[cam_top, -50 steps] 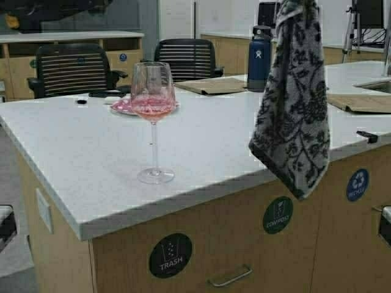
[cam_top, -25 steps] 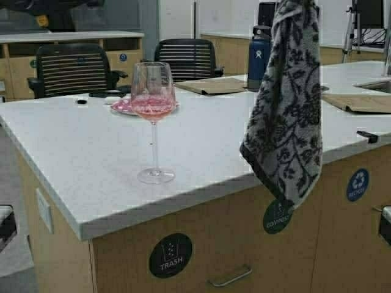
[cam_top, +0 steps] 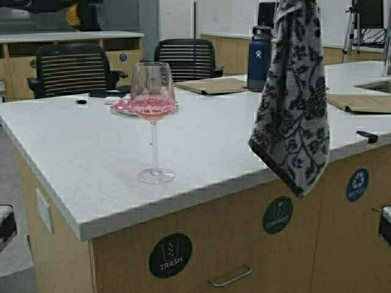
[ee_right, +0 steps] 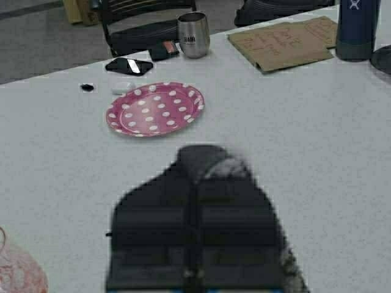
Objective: Get the cloth and wipe up the spill under the wine glass
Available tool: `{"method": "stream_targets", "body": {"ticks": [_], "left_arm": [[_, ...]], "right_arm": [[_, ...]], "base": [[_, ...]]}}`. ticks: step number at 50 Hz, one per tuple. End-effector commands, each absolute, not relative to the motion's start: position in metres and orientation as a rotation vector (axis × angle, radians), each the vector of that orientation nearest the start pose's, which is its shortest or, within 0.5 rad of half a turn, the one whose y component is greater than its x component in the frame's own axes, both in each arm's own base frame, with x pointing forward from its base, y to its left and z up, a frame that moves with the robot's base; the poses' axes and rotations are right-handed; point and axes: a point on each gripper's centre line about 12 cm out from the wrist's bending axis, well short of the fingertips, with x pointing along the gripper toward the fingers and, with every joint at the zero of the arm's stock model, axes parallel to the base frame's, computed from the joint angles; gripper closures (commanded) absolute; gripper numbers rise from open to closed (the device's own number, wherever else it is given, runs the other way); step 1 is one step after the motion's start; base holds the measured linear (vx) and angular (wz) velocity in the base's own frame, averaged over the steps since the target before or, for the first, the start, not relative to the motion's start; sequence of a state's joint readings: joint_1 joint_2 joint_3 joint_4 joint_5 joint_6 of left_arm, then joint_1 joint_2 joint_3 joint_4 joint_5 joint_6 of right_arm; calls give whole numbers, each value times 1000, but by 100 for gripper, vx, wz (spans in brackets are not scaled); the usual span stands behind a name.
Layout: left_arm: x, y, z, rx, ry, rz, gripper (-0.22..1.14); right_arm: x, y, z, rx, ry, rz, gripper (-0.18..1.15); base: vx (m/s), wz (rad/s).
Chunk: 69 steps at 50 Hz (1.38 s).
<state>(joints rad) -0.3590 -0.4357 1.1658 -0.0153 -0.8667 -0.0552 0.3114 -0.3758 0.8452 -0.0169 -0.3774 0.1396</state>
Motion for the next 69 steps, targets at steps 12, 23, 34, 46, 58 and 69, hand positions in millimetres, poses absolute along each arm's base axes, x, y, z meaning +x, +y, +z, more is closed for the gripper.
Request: {"method": "stream_targets", "body": {"ticks": [12, 23, 34, 46, 58, 69], "left_arm": [[251, -93, 240, -87, -126, -351, -3], [254, -94, 235, -95, -104, -351, -3], [254, -94, 235, -97, -106, -351, -3], [253, -93, 232, -97, -96, -351, -3], [254, -94, 234, -98, -102, -351, -3], [255, -94, 235, -100, -105, -350, -3]], "right_arm": [[314, 103, 296, 114, 68, 318, 91], [313, 103, 297, 116, 64, 318, 91], [312, 102, 298, 119, 58, 319, 91], [311, 102, 295, 118, 63, 318, 91], [311, 102, 295, 115, 64, 318, 91], [311, 102, 295, 115, 64, 318, 90]], "base": [[0, 0], [0, 0], [0, 0], [0, 0], [0, 0], [0, 0]]}}
